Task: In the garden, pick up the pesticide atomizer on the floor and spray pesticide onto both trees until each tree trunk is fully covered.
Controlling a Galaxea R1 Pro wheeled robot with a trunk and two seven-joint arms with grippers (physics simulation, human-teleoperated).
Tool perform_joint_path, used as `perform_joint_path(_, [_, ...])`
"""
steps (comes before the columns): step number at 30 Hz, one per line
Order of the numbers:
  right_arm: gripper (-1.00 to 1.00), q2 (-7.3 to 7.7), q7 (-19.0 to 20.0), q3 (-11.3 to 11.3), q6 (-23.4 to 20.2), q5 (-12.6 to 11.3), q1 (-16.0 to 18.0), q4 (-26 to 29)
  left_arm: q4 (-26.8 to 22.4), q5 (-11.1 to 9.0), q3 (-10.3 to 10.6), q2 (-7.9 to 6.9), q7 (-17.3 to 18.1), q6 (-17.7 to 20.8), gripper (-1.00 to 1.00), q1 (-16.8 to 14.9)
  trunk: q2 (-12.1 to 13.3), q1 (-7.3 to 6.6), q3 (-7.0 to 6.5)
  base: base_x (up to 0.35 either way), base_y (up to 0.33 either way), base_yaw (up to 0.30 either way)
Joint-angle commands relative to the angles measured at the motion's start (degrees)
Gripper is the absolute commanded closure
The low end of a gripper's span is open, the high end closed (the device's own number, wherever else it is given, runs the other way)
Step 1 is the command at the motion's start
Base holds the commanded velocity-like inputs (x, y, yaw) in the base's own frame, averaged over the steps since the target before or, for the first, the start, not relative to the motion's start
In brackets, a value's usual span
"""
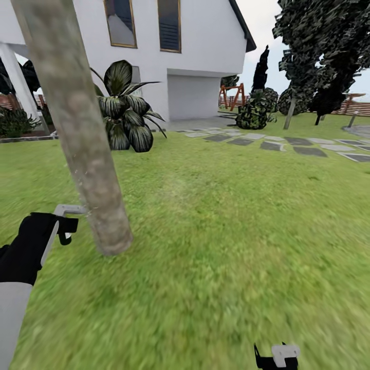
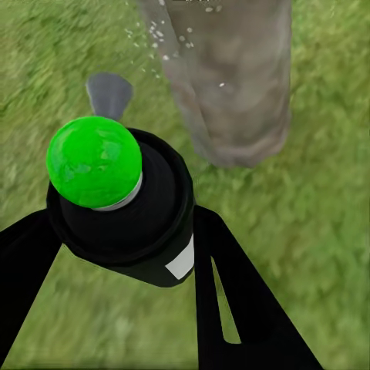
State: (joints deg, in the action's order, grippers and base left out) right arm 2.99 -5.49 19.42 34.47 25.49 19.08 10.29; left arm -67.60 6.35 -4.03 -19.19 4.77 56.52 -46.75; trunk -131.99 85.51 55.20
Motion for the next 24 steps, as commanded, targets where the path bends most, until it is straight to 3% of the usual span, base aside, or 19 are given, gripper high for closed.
perform_joint_path(1, [-1.0, 0.0, -0.4, 0.2, 0.2, 0.6, 0.0, -0.1, 0.0, 0.6, 0.0, 0.02, 0.5, 0.2, 1.0, 0.0, 0.0, 0.02, 0.05, 0.288, -0.123, 0.071])
perform_joint_path(11, [-1.0, 0.0, -0.4, 0.2, 0.2, 0.6, 0.1, -0.1, 0.0, 0.5, 0.2, 0.07, 0.5, 0.1, 1.0, 0.4, 0.0, 0.02, 0.05, 0.31, -0.083, 0.007])
perform_joint_path(16, [-1.0, 0.0, -0.4, 0.2, 0.2, 0.6, 0.1, -0.1, 1.7, 0.7, 0.1, 3.26, 0.4, -0.6, 1.0, 3.1, 0.0, 0.02, 0.05, 0.237, -0.076, 0.0])
perform_joint_path(22, [-1.0, -0.08, -0.4, 0.2, 0.2, 0.7, 0.1, -0.1, 2.1, 0.7, -0.1, 3.41, 0.4, -0.6, 1.0, 3.6, 0.0, 0.02, 0.05, 0.018, -0.006, 0.051])
perform_joint_path(24, [-1.0, -0.09, -0.4, 0.2, 0.2, 0.7, 0.0, -0.1, 2.1, 0.7, -1.5, 3.48, 0.4, -0.7, 1.0, 4.4, 0.0, 0.02, 0.05, 0.0, 0.0, 0.253])
